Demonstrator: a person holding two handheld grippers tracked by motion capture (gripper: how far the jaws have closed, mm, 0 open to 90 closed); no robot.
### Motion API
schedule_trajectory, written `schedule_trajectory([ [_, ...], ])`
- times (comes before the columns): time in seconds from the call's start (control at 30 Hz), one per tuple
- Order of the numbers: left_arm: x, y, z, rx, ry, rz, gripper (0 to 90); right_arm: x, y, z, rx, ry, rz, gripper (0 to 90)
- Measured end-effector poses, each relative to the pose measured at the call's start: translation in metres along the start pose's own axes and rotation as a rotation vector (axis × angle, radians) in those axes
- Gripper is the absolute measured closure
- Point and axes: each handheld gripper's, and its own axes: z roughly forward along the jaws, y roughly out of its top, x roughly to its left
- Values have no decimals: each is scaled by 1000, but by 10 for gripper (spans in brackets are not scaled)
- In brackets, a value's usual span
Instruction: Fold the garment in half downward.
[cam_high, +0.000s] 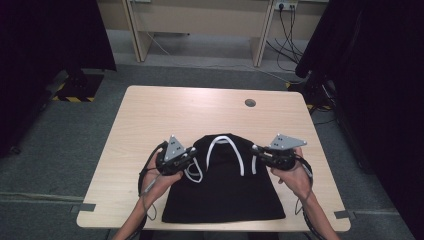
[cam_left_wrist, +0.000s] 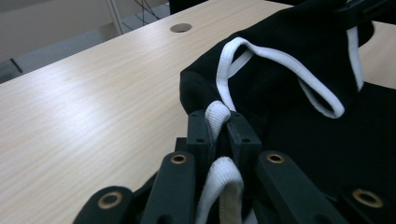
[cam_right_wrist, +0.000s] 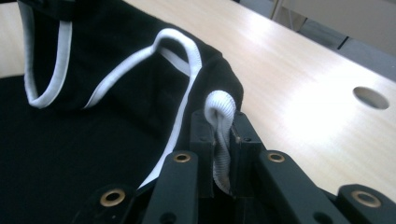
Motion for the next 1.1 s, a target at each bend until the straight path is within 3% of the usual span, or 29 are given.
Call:
schedule_trajectory([
  [0.2,-23,-30,-14,42,-48,20,785,23,-26,-15,-3,35,12,820],
  [0.37,-34,-51,-25,79,-91,4,777,37,-46,-27,-5,61,50,815],
  [0.5,-38,-64,-31,126,-110,14,753,48,-55,-33,38,74,43,812],
  [0.67,-38,-81,-33,200,-124,-8,710,59,-68,-35,106,87,36,812],
  [0.77,-37,-83,-35,201,-129,-25,693,62,-76,-31,141,92,41,812],
  [0.87,-37,-82,-33,204,-123,-25,687,60,-81,-29,140,93,61,812],
  [1.03,-32,-74,-17,215,-85,4,682,51,-80,-25,154,52,53,811],
  [1.1,-26,-71,-9,213,-85,-8,681,44,-80,-22,156,34,63,810],
])
